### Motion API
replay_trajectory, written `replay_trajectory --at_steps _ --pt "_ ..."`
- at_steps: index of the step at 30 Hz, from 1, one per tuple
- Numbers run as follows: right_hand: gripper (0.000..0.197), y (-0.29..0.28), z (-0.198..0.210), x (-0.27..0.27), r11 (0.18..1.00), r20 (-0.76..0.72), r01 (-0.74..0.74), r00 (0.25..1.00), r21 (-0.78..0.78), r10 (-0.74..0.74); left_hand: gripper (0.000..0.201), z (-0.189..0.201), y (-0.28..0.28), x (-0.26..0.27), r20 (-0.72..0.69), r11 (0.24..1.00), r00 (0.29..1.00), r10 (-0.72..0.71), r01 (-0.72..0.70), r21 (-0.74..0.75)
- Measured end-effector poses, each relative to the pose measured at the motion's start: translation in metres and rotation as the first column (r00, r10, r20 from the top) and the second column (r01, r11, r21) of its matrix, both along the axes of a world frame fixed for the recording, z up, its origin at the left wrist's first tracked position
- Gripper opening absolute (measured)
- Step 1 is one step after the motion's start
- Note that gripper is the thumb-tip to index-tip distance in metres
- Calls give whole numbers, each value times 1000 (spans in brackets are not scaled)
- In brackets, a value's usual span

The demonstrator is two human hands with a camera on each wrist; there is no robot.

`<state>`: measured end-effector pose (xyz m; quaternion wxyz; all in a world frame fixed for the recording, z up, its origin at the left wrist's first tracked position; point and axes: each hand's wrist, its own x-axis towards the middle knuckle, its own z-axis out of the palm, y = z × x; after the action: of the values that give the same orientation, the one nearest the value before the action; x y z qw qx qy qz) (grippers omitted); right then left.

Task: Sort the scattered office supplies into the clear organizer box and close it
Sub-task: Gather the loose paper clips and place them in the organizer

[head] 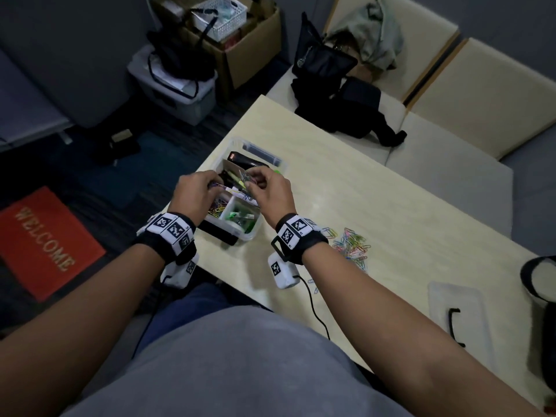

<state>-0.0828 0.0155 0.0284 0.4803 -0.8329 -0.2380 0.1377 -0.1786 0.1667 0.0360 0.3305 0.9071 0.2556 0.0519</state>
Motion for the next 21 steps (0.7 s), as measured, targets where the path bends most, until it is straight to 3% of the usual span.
replay_trajectory --at_steps 7,13,18,21 --pt "19 24 -1 -6 999 5 -30 1000 -14 30 7 -19 19 0 -231 976 971 -57 103 192" --pt "20 37 -8 -9 999 -14 -21 1000 -38 21 8 -25 21 3 -378 850 913 -150 315 422" --pt "21 42 -10 -10 998 -18 -12 1000 -57 11 21 -20 13 4 -470 778 867 -164 407 479" --pt "20 44 -10 -9 999 -23 2 1000 -54 -3 21 -18 12 6 -515 780 843 -153 423 461"
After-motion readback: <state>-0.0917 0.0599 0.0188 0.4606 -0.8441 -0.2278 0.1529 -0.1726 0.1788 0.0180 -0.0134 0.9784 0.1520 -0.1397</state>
